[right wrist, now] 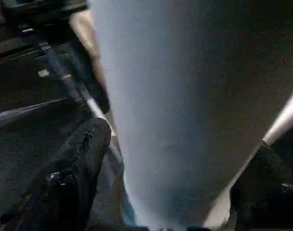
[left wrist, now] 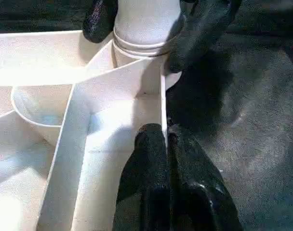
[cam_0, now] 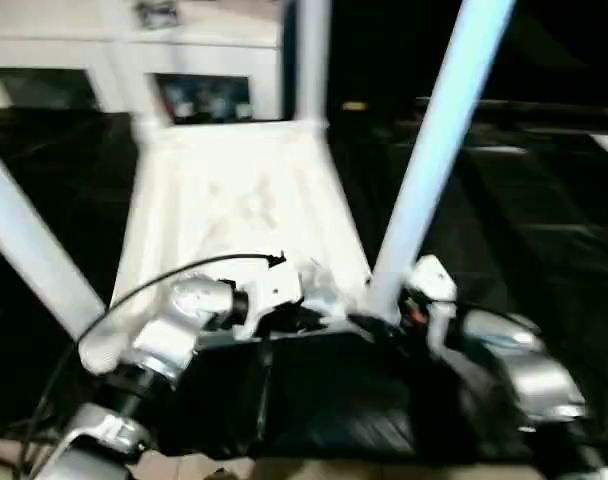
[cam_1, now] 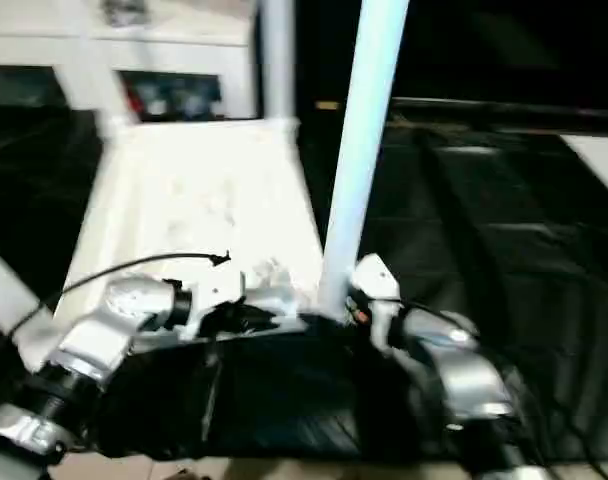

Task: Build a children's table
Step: Rotate leg to tighten

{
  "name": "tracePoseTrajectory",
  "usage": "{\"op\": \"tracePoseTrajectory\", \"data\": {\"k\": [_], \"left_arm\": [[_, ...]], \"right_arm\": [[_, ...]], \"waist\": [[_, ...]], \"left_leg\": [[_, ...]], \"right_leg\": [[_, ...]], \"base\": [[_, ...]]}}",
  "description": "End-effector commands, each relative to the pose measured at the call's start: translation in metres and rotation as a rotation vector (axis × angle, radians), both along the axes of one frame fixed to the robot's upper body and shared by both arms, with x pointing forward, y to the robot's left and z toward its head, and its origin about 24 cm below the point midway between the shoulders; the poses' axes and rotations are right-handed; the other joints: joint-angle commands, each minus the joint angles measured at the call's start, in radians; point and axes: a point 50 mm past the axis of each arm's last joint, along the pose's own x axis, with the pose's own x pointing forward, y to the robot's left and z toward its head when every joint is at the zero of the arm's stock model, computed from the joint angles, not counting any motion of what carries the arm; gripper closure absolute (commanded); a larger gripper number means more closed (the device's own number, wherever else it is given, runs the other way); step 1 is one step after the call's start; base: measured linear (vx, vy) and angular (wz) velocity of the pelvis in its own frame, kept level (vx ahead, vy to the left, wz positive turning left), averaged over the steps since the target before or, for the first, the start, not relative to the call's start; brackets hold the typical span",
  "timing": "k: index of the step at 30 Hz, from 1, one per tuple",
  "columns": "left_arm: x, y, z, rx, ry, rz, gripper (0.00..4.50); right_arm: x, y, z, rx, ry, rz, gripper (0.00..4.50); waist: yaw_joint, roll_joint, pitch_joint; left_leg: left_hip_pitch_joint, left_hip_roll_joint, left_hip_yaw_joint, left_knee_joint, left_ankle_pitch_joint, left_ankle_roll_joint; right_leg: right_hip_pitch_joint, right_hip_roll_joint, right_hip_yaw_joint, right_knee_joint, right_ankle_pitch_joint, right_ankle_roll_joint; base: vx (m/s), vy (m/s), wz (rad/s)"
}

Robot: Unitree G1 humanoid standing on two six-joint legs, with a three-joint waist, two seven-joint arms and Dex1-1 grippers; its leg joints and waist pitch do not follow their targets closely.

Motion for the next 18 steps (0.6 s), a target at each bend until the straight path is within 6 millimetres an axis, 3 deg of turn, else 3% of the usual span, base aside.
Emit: {"op": "tracePoseTrajectory", "data": {"k": [1, 4, 7, 8, 10, 18], "left_arm": [[0.008, -0.008, 0.014, -0.011, -0.054, -0.063, 4.5], [0.012, -0.004, 0.016, -0.003, -0.056, -0.066, 4.5], [0.016, 0.001, 0.017, 0.007, -0.052, -0.067, 4.5], [0.017, 0.002, 0.017, 0.012, -0.051, -0.069, 4.5], [0.017, 0.005, 0.018, 0.019, -0.047, -0.075, 4.5], [0.014, 0.013, 0.015, 0.026, -0.038, -0.081, 4.5]], "right_arm": [[-0.017, 0.02, -0.005, 0.022, 0.064, 0.223, 0.83], [-0.02, 0.021, -0.003, 0.028, 0.073, 0.271, 0.83], [-0.024, 0.022, -0.002, 0.028, 0.085, 0.332, 0.83], [-0.025, 0.023, -0.001, 0.025, 0.085, 0.345, 1.08], [-0.026, 0.023, -0.001, 0.021, 0.088, 0.364, 1.17], [-0.026, 0.027, -0.003, 0.008, 0.095, 0.383, 1.73]], "waist": [[0.004, -0.008, -0.069], [0.014, -0.007, -0.069], [0.02, -0.002, -0.065], [0.021, -0.003, -0.063], [0.018, -0.002, -0.062], [0.018, -0.01, -0.066]], "left_leg": [[-0.002, 0.015, 0.007, -0.046, -0.162, 0.094], [0.001, 0.018, 0.009, -0.041, -0.179, 0.099], [0.008, 0.02, 0.009, -0.046, -0.242, 0.073], [0.01, 0.02, 0.008, -0.049, -0.265, 0.061], [0.006, 0.02, 0.005, -0.053, -0.297, 0.042], [0.001, 0.019, 0.005, -0.05, -0.245, 0.048]], "right_leg": [[0.052, -0.028, 0.037, -0.044, -0.064, -0.247], [0.051, -0.029, 0.039, -0.039, -0.062, -0.262], [0.046, -0.029, 0.039, -0.05, -0.154, -0.249], [0.045, -0.029, 0.041, -0.053, -0.186, -0.243], [0.047, -0.031, 0.042, -0.055, -0.231, -0.225], [0.049, -0.033, 0.042, -0.05, -0.204, -0.219]], "base": [[0.0, 0.0, 0.0], [0.0, 0.0, 0.0], [0.0, 0.0, 0.0], [0.0, 0.0, 0.0], [0.0, 0.0, 0.0], [0.0, 0.0, 0.0]]}}
